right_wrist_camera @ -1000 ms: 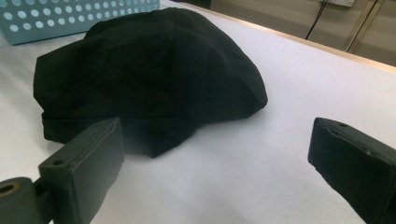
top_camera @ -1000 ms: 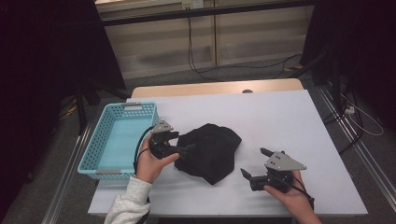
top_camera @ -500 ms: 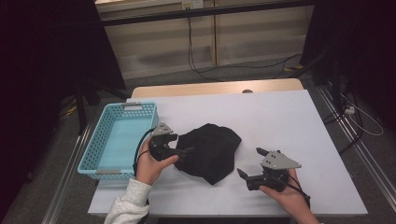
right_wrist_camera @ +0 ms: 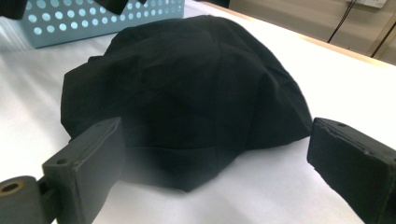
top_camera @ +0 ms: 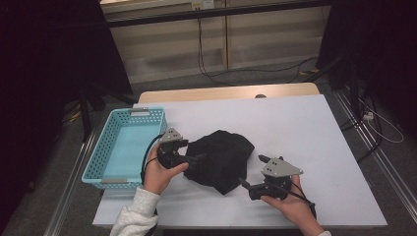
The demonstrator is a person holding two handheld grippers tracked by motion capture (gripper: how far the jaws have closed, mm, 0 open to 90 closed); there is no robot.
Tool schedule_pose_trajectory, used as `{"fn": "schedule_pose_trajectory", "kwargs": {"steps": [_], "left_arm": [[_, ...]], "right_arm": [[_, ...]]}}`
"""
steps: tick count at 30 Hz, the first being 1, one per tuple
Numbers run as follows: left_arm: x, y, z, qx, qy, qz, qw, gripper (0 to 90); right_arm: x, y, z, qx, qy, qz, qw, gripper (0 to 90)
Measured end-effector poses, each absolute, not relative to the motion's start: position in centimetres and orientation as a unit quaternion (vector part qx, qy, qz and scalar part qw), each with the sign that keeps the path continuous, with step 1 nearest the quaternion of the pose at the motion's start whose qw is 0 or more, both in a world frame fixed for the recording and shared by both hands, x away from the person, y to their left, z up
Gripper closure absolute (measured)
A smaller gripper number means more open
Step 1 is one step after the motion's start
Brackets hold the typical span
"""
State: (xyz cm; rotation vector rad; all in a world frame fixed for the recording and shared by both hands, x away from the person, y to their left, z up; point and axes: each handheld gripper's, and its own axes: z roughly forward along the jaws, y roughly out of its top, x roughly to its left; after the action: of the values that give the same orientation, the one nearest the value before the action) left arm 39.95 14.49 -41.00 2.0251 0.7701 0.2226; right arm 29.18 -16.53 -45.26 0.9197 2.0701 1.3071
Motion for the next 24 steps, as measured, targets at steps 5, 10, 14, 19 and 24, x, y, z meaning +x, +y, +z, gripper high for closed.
{"fn": "schedule_pose_trajectory", "kwargs": {"steps": [5,10,14,19,24], "left_arm": [[39.9,14.5,-41.2,0.823,0.315,0.090,0.464,8.6],[39.8,14.3,-41.5,0.826,0.317,0.086,0.459,8.6],[39.9,14.0,-41.5,0.826,0.314,0.083,0.461,8.6],[39.9,13.6,-41.5,0.828,0.311,0.083,0.460,8.6],[39.8,13.5,-41.4,0.829,0.309,0.083,0.460,8.6]], "right_arm": [[29.3,-16.0,-45.1,0.332,0.768,0.482,0.258,5.4],[29.3,-15.6,-45.2,0.325,0.775,0.482,0.249,10.4],[29.1,-15.6,-45.2,0.324,0.777,0.480,0.248,10.6],[29.0,-15.7,-45.1,0.324,0.774,0.484,0.248,10.3],[28.9,-15.5,-45.1,0.320,0.777,0.484,0.246,10.3]]}}
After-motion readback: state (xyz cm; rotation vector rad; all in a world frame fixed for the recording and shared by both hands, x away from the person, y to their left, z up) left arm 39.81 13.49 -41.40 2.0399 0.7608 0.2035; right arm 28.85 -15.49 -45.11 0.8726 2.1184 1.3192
